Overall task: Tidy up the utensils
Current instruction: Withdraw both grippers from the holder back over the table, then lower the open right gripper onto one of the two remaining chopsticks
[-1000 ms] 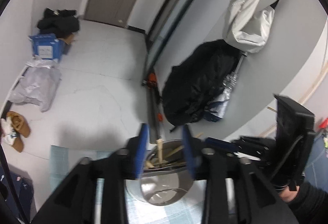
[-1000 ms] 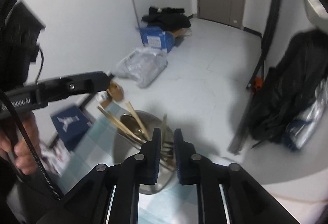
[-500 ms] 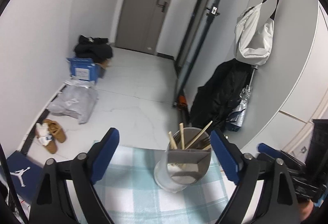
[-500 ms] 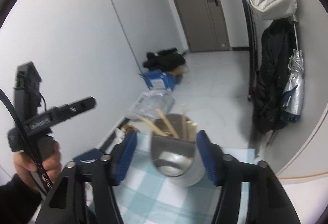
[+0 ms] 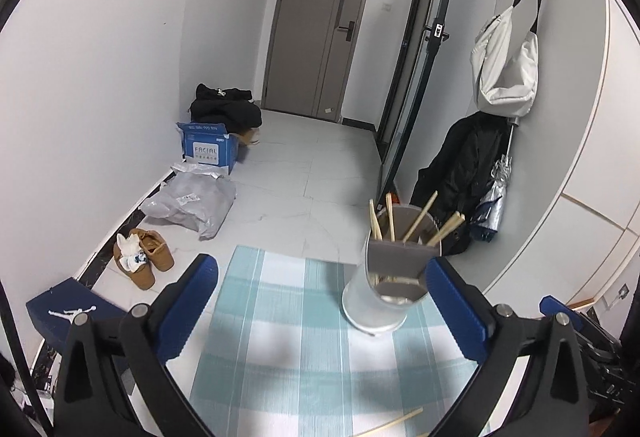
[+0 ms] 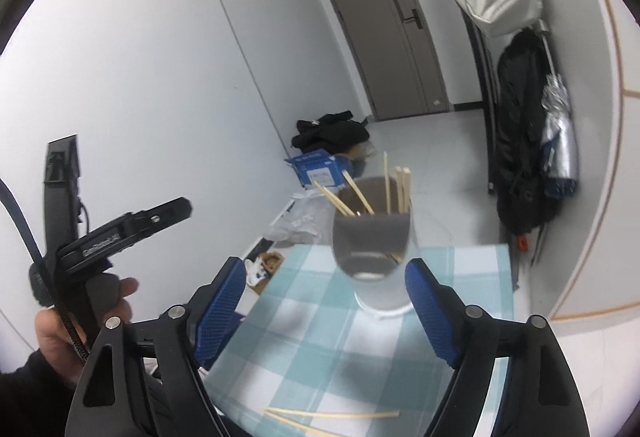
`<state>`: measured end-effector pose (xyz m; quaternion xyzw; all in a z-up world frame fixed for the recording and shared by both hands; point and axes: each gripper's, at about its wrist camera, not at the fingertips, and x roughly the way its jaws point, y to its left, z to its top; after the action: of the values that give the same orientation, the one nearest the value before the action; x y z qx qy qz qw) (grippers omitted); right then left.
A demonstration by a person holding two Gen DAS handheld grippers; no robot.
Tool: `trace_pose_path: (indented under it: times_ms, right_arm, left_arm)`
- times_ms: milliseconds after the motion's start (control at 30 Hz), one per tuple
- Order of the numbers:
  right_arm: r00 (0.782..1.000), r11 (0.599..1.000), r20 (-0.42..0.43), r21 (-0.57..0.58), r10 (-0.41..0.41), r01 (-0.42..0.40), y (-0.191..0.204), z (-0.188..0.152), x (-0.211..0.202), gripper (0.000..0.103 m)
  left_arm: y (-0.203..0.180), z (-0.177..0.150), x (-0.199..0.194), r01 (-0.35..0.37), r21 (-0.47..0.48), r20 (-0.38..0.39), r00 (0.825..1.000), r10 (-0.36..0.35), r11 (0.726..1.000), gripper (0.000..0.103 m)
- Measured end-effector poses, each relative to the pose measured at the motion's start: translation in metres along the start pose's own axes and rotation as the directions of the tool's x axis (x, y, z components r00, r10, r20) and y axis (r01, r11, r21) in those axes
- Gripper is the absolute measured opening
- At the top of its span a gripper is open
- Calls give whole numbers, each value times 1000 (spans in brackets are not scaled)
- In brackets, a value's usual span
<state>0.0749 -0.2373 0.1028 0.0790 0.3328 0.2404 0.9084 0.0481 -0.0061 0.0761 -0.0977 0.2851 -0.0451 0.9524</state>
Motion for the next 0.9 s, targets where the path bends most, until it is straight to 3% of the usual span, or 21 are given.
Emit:
trace_pose_path:
  times_ms: [167, 300, 467, 633, 767, 833, 900]
  right_arm:
    - [999, 999, -24, 21, -30, 31, -5, -27, 0, 85]
    - [992, 997, -114, 39, -56, 61, -10, -55, 11, 85]
    - [962, 995, -258, 38, -83, 96, -20, -89, 30, 85]
    - [912, 994, -396, 1, -104, 114, -23, -125, 51, 85]
    - [839, 987, -524, -135, -146, 87, -14, -152, 68, 81]
    - [819, 981, -553, -184, -155, 62, -14, -160, 71, 81]
    - [785, 964, -586, -259, -204, 57, -16, -169, 75, 78]
  left_arm:
    - [5, -26, -3, -2, -7, -4, 1000, 2, 1000, 102]
    - [17, -59, 6, -11, -17, -25, 1000, 11, 1000, 102]
    - [25, -80, 21, -20, -37, -92, 996, 17, 999, 102]
    - [31, -86, 20, -41, -15, -89, 995, 39, 999, 102]
    - [39, -90, 23, -33, -45, -123, 992, 27, 998, 102]
    - [44, -90, 23, -45, -60, -131, 991, 37, 997, 102]
    - [47, -90, 22, -49, -70, -129, 991, 40, 996, 102]
